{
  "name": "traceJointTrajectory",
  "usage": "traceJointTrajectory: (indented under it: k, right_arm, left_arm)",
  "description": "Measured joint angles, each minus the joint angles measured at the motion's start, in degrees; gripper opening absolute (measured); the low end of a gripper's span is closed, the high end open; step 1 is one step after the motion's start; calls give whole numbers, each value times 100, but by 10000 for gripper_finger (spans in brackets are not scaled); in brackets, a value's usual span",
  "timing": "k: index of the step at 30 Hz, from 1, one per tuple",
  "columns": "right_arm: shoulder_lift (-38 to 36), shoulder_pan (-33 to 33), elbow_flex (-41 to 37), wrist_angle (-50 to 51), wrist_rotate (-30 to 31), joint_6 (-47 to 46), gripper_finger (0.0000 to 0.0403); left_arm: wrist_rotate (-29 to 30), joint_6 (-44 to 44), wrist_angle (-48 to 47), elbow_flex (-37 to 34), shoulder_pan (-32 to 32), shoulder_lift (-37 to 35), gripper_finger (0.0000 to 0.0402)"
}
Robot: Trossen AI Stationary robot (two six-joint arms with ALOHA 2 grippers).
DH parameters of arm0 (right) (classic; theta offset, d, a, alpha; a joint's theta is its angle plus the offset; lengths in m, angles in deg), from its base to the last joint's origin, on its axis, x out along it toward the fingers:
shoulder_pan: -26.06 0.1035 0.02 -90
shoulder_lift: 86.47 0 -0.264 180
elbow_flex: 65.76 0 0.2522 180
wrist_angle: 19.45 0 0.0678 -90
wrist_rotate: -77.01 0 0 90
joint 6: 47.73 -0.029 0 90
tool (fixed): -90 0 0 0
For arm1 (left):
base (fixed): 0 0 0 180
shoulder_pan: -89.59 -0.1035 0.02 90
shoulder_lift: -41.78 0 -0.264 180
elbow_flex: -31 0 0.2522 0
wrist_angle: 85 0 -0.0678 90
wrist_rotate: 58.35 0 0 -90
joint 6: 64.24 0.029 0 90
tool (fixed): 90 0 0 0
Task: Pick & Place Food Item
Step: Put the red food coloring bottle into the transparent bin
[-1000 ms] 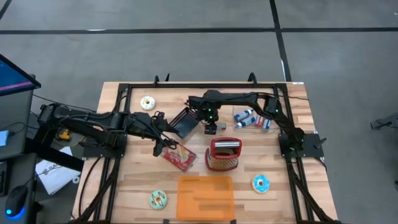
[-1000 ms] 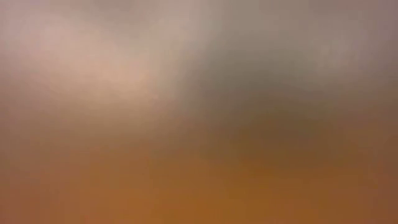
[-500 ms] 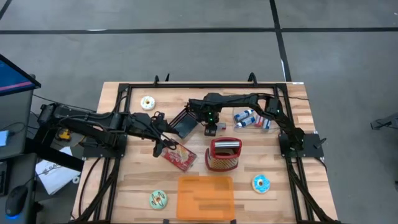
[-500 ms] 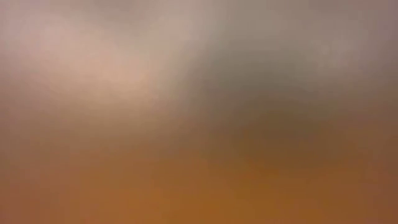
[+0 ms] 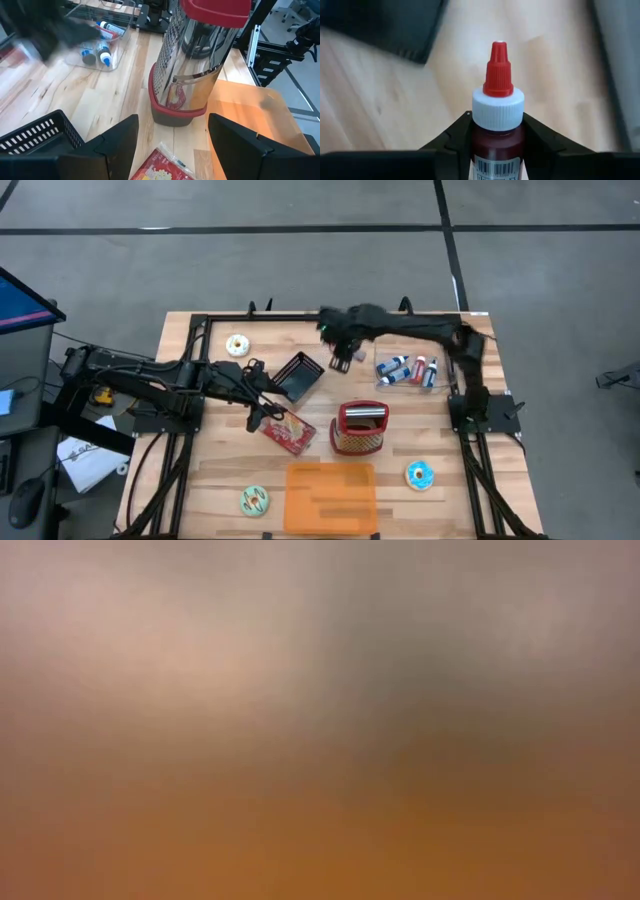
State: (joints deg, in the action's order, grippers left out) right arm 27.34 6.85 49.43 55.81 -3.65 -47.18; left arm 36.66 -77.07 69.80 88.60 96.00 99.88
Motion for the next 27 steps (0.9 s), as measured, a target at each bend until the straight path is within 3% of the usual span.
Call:
traceJointTrajectory:
  k: [6, 12, 21, 27]
  right_arm:
    - [-969, -409, -302, 99, 728, -641, 117]
    - [-2170, -997, -1984, -284, 932, -1336, 117]
    - [-3580, -1245, -4340, -1181, 721, -1997, 117]
    - [-3892, -1332, -5279, -1875, -133, -2157, 136]
  left_arm:
    - [102, -82, 132, 0, 0, 0, 237]
    - [125, -216, 291, 0, 0, 0, 237]
    - [195, -535, 293, 0, 0, 0, 237]
    - [195, -858, 295, 0, 0, 0, 237]
